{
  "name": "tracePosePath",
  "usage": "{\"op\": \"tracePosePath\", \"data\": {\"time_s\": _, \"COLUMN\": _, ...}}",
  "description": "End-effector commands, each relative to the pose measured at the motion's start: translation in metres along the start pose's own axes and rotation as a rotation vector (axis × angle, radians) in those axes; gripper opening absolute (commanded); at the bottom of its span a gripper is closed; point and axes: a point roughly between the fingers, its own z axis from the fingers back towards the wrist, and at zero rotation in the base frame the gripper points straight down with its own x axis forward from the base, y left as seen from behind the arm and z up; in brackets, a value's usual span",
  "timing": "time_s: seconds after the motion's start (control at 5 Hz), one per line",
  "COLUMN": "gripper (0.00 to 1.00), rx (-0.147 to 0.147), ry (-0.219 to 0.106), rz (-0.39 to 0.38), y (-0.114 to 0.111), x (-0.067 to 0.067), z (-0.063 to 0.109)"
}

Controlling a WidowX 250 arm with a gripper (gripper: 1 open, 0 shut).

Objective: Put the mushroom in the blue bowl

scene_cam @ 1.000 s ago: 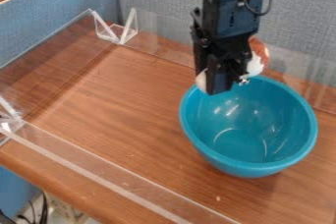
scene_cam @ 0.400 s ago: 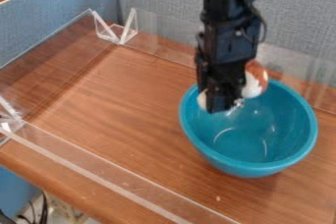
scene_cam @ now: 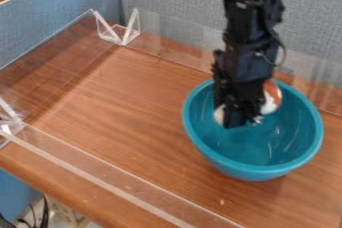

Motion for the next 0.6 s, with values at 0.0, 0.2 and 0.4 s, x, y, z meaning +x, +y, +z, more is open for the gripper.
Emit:
{"op": "tracePosePath", "data": {"time_s": 0.0, "gripper": 0.0, "rx": 0.036, "ry": -0.042, "rz": 0.02, "y": -0.002, "x": 0.019, "z": 0.006}}
{"op": "tracePosePath", "data": {"time_s": 0.2, "gripper": 0.0, "rx": 0.043, "ry": -0.034, "rz": 0.037, "y": 0.008, "x": 0.018, "z": 0.005}}
{"op": "tracePosePath", "data": {"time_s": 0.4, "gripper": 0.0, "rx": 0.049, "ry": -0.031, "rz": 0.061, "y": 0.016, "x": 0.015, "z": 0.007}}
